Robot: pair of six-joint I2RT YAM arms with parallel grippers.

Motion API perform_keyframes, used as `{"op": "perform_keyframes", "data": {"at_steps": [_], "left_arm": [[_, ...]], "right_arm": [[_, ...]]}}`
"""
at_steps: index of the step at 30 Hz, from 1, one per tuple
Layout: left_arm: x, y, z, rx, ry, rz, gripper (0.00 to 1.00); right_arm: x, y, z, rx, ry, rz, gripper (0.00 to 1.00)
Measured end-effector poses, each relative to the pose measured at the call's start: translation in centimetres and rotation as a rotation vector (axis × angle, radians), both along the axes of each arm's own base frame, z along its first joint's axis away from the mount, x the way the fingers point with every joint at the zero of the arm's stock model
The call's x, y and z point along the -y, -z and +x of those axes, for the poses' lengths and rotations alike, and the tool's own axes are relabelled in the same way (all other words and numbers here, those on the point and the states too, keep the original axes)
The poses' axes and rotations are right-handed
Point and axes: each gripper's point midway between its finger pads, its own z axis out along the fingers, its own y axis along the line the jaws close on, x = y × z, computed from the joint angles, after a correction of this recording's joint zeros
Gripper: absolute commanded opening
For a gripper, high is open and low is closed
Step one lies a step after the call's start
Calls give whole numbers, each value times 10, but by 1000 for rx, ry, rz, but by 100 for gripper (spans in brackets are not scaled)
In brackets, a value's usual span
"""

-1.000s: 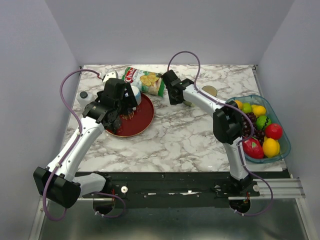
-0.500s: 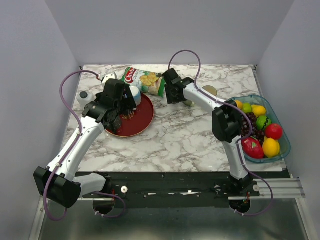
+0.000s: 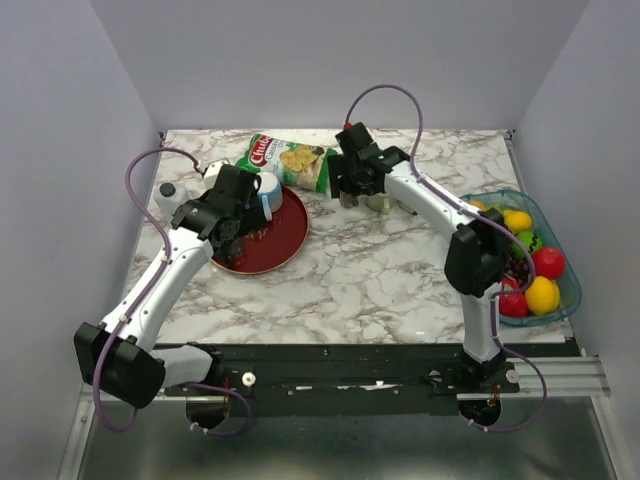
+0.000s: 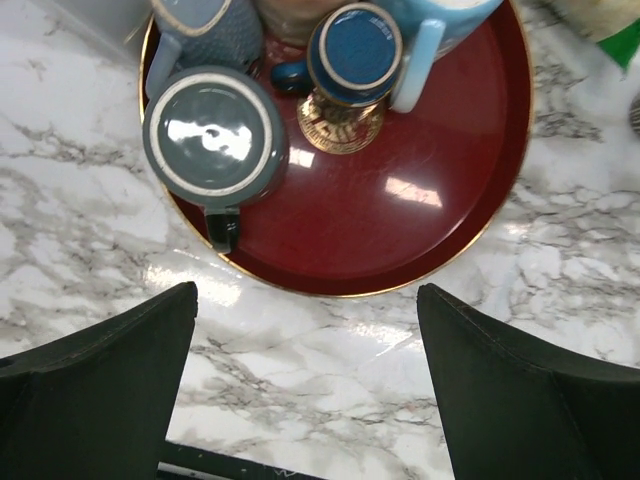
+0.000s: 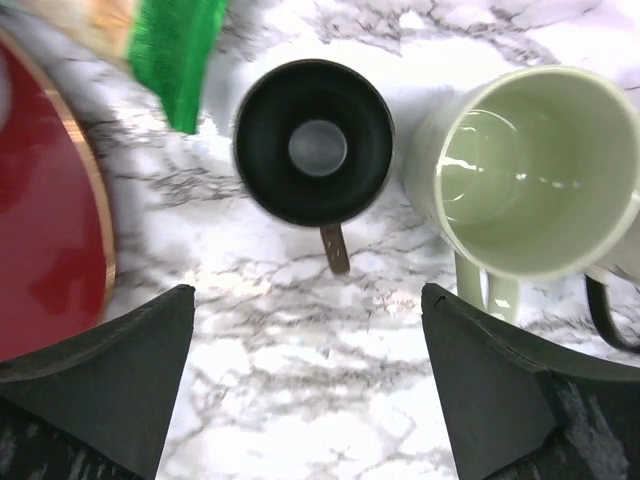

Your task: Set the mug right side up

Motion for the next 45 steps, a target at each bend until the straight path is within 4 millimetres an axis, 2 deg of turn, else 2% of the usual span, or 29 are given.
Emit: {"op": "perform_keyframes", "data": {"at_steps": [5,7,9,13,18,23,29,31,36,39,45], "left_arm": [[-12,33,-11,-113,-47,53,99],[-20,47,-14,-152,-64,68,98],[-28,58,-17,-186,-84,75,94],[-42,78,-16,-241,-106,88,86],[-39,107,-10,-295,-55,99,75],[-35,127,-2,-329,-6,111,69],[-38,136,7,-332,2,124,67],[-39,137,9,-332,2,126,61],[-42,138,9,-334,-5,127,56],[-42,140,9,-327,-9,122,51],[-41,141,9,-283,-21,90,33]], "right_arm": [[2,-73,-18,100,-21,125,100],[4,-94,-28,130,-30,171,99],[6,-106,-38,142,-38,204,95],[10,-101,-52,113,-50,232,89],[11,-85,-61,58,-59,244,86],[13,-88,-62,55,-59,258,85],[17,-91,-63,56,-50,269,85],[18,-90,-62,55,-47,270,85],[19,-87,-63,46,-41,271,85],[19,-87,-63,46,-41,271,84],[19,-87,-63,46,-41,271,84]]}}
